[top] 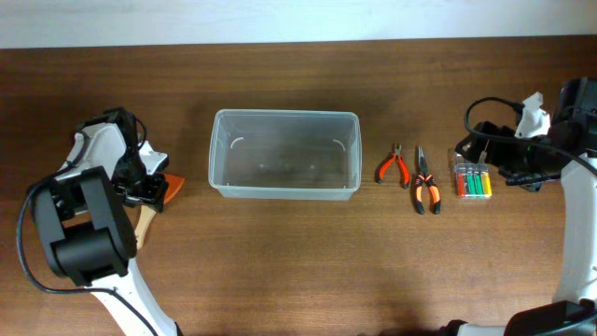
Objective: Pack container
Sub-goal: 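Reach left gripper to the orange scraper and grasp its wooden handle, then carry the scraper into the clear box and release it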
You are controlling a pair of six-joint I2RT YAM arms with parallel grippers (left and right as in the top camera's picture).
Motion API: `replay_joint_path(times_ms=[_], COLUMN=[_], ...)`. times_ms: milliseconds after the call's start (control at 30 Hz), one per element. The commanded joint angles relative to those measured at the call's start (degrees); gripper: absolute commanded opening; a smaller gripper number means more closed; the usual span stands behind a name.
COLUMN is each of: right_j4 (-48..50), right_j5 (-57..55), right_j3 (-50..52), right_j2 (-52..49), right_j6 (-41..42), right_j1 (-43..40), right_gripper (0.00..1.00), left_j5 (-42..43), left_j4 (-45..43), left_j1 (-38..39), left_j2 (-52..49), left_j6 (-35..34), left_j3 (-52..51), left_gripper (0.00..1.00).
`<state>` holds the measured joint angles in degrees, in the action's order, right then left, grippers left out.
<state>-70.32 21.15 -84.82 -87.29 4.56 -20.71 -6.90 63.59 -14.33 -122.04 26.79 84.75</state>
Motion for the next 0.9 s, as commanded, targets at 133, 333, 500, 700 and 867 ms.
replay_joint_path(times_ms=[133, 333, 500, 700, 867], right_j4=[-0.6, -0.9, -0.9, -1.3, -1.9], right_j5=[0.9, 0.9, 1.0, 1.0, 1.0], right_j3=[-1.1, -1.1, -1.1, -1.1, -1.1], right_j2=[-0.1, -0.1, -0.1, -0.1, -0.1], right_j6=[0.4, 0.4, 0.4, 0.4, 0.4], right_j1=[-0.3, -0.3, -0.3, -0.3, -0.3], right_gripper=[0.99, 0.98, 0.98, 0.98, 0.98], left_j5=[3.0, 3.0, 3.0, 3.0, 3.0], left_j4=[-2.1, -2.1, -1.8, 6.1, 15.2], left_j1=[-0.1, -0.1, 0.0, 2.2, 6.6], left_j2=[-0.9, -0.9, -0.7, -0.4, -0.4], left_j6=[1.2, 1.2, 1.1, -1.4, -1.4], left_j3=[-0.5, -0.5, 0.0, 11.8, 30.3], left_gripper=[0.43, 0.22, 0.02, 0.02, 0.02])
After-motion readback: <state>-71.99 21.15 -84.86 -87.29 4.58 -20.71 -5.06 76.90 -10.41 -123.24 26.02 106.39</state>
